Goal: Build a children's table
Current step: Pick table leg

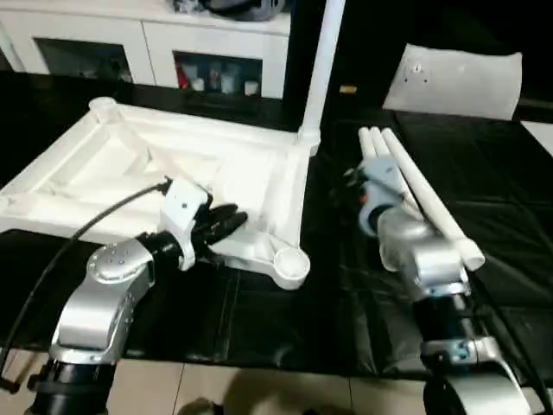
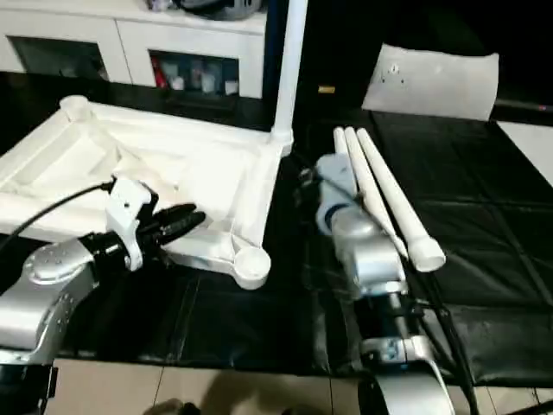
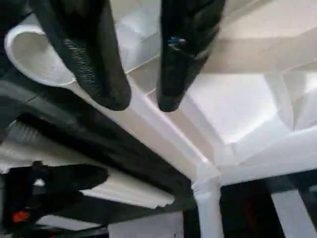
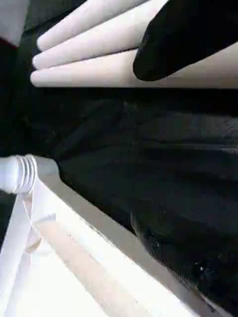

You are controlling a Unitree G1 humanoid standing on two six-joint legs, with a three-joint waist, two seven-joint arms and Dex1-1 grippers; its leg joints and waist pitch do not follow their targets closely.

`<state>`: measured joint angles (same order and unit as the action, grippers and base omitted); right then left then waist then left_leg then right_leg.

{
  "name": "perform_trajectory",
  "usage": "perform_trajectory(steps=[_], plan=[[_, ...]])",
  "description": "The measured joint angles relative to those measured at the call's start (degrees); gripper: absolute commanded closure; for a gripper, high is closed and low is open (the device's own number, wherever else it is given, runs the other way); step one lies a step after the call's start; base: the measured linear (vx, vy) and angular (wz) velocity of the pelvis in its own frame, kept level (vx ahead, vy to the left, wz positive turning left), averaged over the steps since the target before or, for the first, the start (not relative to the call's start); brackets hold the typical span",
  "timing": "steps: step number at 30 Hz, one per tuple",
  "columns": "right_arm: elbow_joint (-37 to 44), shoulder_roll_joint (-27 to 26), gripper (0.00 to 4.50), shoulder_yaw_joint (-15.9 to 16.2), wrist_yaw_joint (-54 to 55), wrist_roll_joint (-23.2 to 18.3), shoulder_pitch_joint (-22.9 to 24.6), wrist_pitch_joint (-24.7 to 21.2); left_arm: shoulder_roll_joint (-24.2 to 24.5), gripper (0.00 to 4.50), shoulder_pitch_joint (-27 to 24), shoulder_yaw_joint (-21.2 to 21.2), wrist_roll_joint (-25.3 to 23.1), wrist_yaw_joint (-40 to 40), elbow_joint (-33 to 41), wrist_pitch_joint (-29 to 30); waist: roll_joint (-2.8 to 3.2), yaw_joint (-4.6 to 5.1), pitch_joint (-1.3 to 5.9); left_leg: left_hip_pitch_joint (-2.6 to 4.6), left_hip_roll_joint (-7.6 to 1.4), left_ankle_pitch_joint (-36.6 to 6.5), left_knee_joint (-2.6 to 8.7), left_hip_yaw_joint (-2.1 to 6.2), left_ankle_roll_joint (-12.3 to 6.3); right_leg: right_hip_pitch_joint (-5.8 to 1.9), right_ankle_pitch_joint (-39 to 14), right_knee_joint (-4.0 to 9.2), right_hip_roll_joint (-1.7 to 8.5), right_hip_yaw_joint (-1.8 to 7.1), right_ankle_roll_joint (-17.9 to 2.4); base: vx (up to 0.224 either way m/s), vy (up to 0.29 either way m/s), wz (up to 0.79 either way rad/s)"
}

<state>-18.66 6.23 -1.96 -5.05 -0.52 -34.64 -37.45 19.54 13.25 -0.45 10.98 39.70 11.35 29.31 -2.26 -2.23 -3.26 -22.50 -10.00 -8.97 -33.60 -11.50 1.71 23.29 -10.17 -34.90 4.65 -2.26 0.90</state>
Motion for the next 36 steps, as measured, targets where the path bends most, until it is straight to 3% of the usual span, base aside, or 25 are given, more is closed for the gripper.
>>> perform_trajectory(steps=[4, 9, 22, 24, 27, 29, 36], plan=[[-5.96, 2.51, 0.00, -0.30, 0.11, 0.19, -4.34, -1.36, 0.42, 2.76, -1.20, -2.11, 1.16, 0.00, 4.85, 2.78, -0.05, 0.20, 0.03, 0.01, 0.00, 0.00, -0.07, 0.00, 0.00, -0.01, -0.01, -0.04, 0.00, 0.01, 0.01, 0.000, 0.000, 0.00], [-12.35, 3.34, 0.00, -0.69, 0.10, 0.29, -6.12, -2.59, 2.17, 2.40, -1.98, -5.00, 0.34, 0.05, 6.49, 4.72, -0.08, 0.20, 0.03, -0.02, -0.02, 0.00, -0.05, 0.01, 0.01, 0.02, -0.02, -0.05, -0.04, 0.01, 0.03, 0.000, 0.000, 0.00], [-24.91, 3.99, 0.00, -3.24, 1.37, -0.41, -11.99, -3.34, 6.49, 1.41, -2.13, -6.88, -0.79, 0.11, 6.65, 7.07, -0.08, 0.07, 0.03, -0.10, -0.04, 0.02, -0.18, 0.00, 0.03, 0.07, -0.01, -0.10, -0.06, 0.03, 0.01, 0.000, 0.000, 0.00], [-26.56, 4.11, 0.00, -3.55, 1.39, -0.48, -12.83, -3.26, 6.79, 1.09, -2.13, -7.04, -0.89, 0.10, 6.65, 7.15, -0.09, 0.10, 0.04, -0.10, -0.05, 0.01, -0.22, 0.01, 0.02, 0.05, 0.00, -0.11, -0.06, 0.03, 0.01, 0.000, 0.000, 0.00], [-29.99, 4.62, 0.00, -4.40, 1.40, -0.78, -14.73, -3.15, 7.13, 1.00, -2.15, -7.44, -1.23, -0.09, 6.71, 7.20, -0.12, 0.14, 0.05, -0.09, -0.06, 0.01, -0.27, 0.02, 0.02, 0.04, 0.00, -0.14, -0.06, 0.01, 0.01, 0.000, 0.000, 0.00], [-31.61, 4.94, 0.00, -4.58, 1.45, -1.13, -15.08, -3.18, 7.46, 0.67, -2.19, -7.65, -1.31, -0.20, 7.00, 7.19, -0.15, 0.12, 0.08, -0.08, -0.06, 0.02, -0.28, 0.03, 0.03, 0.03, 0.00, -0.16, -0.06, 0.01, 0.00, 0.000, 0.000, 0.00], [-36.13, 4.77, 0.00, -6.68, 2.20, -2.17, -15.96, -3.56, 8.22, 0.21, -2.21, -8.30, -2.20, -0.64, 7.11, 7.11, -0.14, 0.13, 0.07, -0.10, -0.07, 0.02, -0.30, 0.03, 0.03, 0.05, 0.01, -0.22, -0.07, 0.01, -0.01, 0.000, 0.000, 0.00]])
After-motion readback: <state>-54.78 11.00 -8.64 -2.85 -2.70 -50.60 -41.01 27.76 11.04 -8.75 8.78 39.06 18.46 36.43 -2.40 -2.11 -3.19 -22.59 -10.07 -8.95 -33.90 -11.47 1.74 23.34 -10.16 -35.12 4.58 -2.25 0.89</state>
